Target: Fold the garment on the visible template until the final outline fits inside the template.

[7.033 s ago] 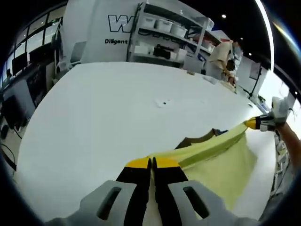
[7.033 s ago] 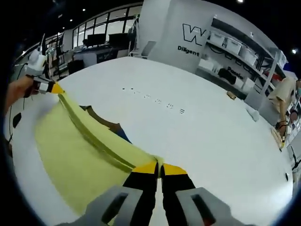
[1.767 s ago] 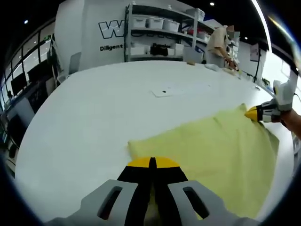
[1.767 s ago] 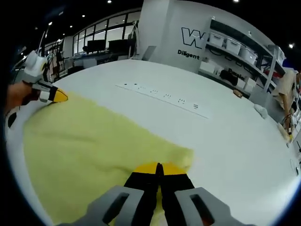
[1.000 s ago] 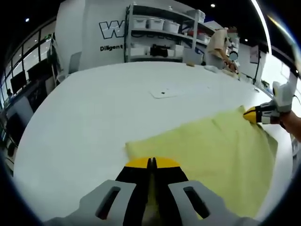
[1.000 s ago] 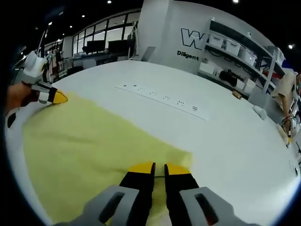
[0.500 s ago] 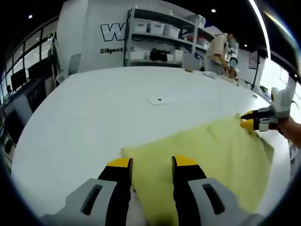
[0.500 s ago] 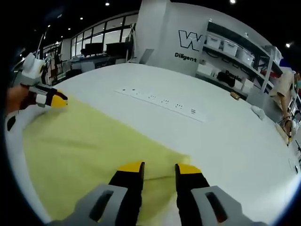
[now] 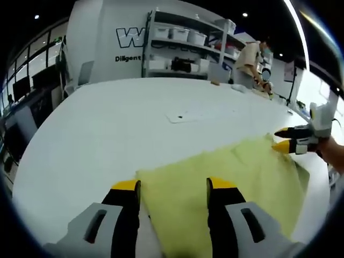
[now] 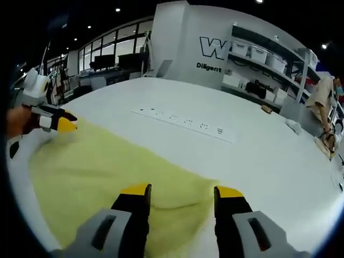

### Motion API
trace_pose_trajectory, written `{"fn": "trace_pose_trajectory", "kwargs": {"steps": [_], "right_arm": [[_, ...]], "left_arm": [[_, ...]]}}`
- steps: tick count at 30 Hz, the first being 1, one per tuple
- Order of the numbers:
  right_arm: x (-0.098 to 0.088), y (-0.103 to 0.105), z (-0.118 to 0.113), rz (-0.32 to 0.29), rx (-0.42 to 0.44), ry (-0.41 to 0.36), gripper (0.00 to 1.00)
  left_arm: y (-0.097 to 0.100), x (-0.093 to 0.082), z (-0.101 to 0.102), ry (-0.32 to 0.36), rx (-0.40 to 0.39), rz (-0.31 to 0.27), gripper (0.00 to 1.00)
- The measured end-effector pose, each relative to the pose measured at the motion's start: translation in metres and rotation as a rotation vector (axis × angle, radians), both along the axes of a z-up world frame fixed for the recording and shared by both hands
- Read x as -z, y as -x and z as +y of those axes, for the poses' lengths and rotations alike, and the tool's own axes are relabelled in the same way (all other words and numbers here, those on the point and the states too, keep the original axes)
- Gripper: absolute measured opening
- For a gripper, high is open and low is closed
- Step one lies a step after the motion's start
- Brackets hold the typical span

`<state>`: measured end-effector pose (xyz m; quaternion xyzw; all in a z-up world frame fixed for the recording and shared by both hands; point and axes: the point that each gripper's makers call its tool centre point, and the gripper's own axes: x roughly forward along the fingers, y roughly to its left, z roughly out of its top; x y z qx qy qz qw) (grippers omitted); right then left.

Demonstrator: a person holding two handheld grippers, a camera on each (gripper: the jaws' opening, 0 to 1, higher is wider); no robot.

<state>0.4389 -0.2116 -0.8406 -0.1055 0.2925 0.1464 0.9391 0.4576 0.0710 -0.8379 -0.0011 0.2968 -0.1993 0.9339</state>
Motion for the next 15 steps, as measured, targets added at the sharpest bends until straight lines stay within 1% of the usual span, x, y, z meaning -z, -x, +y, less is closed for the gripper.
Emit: {"fn": "trace_pose_trajectory", "kwargs": {"steps": [2,5,15], "right_arm": [[-0.003,0.001,0.000,-0.004,0.004,-0.006,0.49],[-0.005,0.002,0.002,-0.005,0.007,-0.023,0.53],[-0.013,0.012,0.003,-0.010,0.004,-0.023,0.54]], "left_arm": [[0.000,-0.003,0.000,0.004,-0.004,-0.002,0.50],[0.001,-0.006,0.001,0.000,-0.009,-0.007,0.53],[0.009,-0.016,-0.002,0.005,-0.002,-0.015,0.56]]}}
